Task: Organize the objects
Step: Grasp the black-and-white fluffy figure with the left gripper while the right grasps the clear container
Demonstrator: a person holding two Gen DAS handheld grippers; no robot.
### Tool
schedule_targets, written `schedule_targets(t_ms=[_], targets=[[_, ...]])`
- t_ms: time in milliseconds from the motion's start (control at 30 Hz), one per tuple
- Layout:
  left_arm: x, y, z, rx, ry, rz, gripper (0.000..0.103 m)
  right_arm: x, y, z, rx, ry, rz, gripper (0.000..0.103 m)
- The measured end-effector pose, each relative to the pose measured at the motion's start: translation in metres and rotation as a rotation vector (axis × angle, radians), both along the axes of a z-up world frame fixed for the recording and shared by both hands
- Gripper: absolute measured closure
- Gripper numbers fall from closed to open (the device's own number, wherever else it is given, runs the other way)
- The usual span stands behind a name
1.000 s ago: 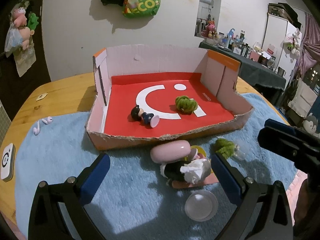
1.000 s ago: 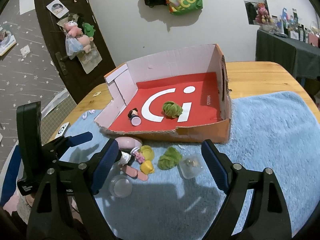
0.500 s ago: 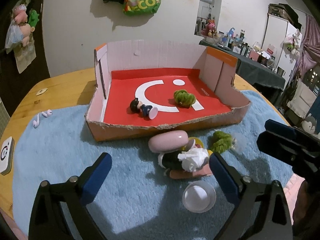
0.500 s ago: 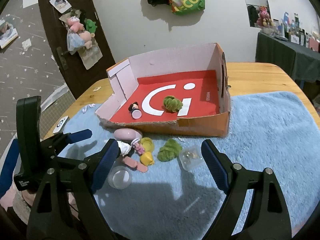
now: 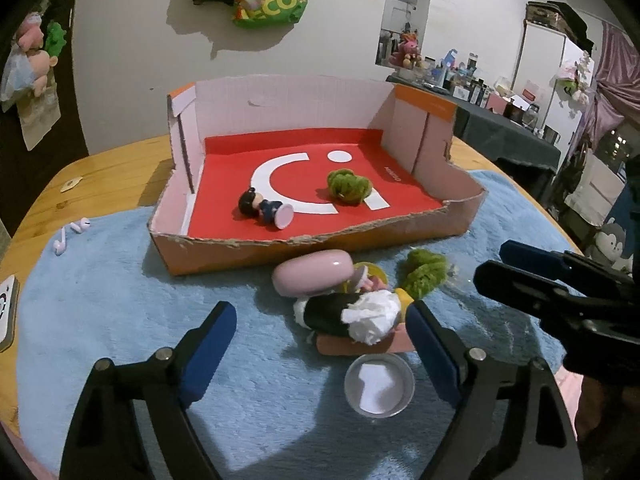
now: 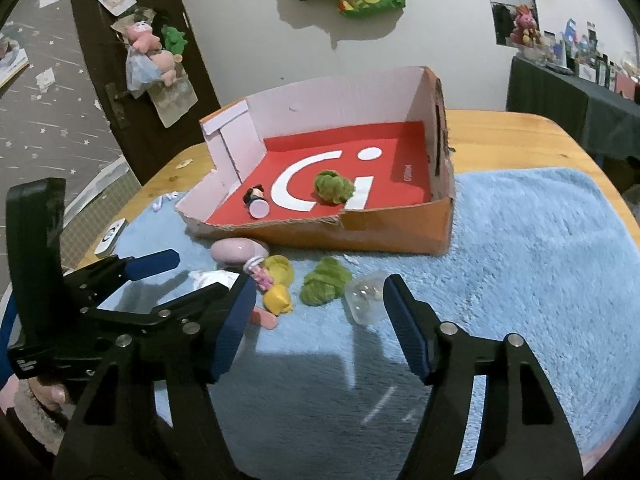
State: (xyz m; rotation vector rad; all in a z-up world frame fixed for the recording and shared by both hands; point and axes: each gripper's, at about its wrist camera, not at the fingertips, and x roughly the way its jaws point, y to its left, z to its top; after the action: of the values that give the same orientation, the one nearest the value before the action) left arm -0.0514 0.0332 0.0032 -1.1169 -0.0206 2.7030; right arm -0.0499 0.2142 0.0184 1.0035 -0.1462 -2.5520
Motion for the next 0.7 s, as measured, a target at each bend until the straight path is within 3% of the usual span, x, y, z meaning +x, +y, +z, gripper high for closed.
schedule_targets(t_ms=[367,700], targets=[[-0.006,0.005,-0.01,0.021,-0.034,-0.006,0.026,-0.008,0.006,-0.018,0.095,-0.019,-0.048,0.047],[-0.01,-0.006,-0.014,0.057,-0.049,0.02,0.043,-0.02,0.005,-0.031,0.102,-0.052,-0.042,0.053]])
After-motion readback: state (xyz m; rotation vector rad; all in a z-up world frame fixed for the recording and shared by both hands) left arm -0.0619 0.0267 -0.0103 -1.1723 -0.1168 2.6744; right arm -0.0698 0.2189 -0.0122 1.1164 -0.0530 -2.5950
